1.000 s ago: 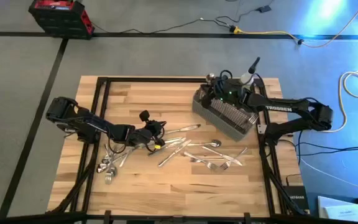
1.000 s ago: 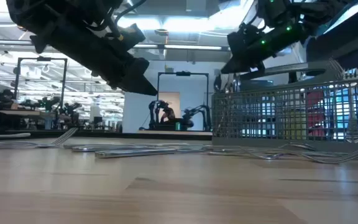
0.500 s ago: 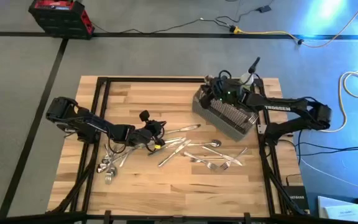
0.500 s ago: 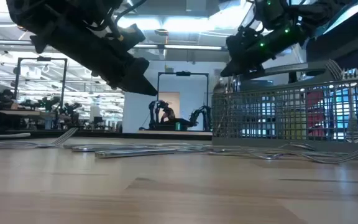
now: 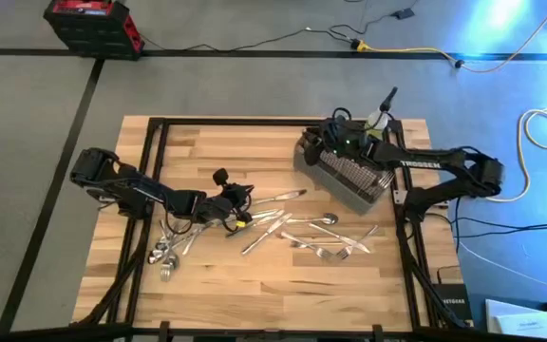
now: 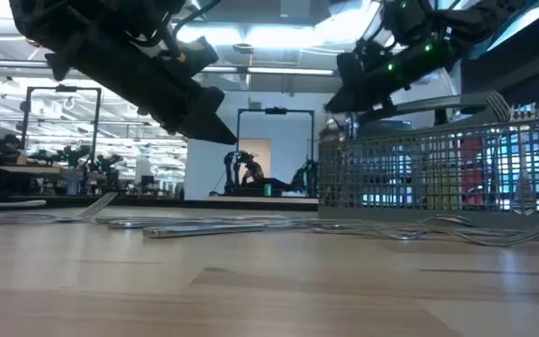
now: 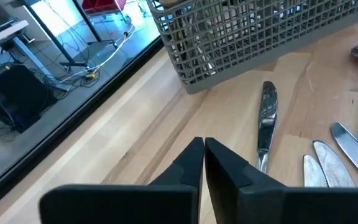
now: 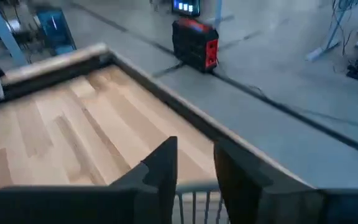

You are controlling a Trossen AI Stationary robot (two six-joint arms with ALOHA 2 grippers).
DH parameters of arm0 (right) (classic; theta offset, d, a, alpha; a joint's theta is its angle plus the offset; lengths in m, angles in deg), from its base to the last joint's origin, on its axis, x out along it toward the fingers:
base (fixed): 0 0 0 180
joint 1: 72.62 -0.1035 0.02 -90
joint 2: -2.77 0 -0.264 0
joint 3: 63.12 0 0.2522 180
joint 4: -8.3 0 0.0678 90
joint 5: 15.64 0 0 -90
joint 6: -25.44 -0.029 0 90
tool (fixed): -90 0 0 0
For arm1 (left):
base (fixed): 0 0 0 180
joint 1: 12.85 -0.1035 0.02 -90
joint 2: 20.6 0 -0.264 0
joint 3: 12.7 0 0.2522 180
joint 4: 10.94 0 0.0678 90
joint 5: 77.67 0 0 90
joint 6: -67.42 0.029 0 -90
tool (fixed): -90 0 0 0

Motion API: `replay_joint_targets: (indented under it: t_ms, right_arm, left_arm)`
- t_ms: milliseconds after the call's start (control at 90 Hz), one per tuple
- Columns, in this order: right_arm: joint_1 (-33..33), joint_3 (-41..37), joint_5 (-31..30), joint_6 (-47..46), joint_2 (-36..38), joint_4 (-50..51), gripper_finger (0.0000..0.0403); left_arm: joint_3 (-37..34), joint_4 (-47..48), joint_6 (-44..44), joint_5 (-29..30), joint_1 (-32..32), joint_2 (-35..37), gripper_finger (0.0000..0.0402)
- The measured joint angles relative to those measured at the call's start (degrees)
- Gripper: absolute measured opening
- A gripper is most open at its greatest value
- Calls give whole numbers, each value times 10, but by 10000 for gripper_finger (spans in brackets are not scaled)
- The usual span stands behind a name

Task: Sort silverware
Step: Put the silver spoon into the gray silverware organizer, then put the silver knife into the gray silverware organizer

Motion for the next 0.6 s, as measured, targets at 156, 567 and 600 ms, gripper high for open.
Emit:
replay_joint_targets:
  t_ms: [156, 567, 600]
  right_arm:
    - [0, 1, 16, -13, 32, -34, 107]
    - [-78, 1, 111, -40, 100, -15, 108]
    - [-94, 1, 111, -31, 100, -5, 108]
  left_arm:
    - [0, 2, -6, -38, -2, -8, 0]
    - [5, 4, -36, -189, -15, -43, 53]
    - [4, 0, -34, -196, -10, -43, 65]
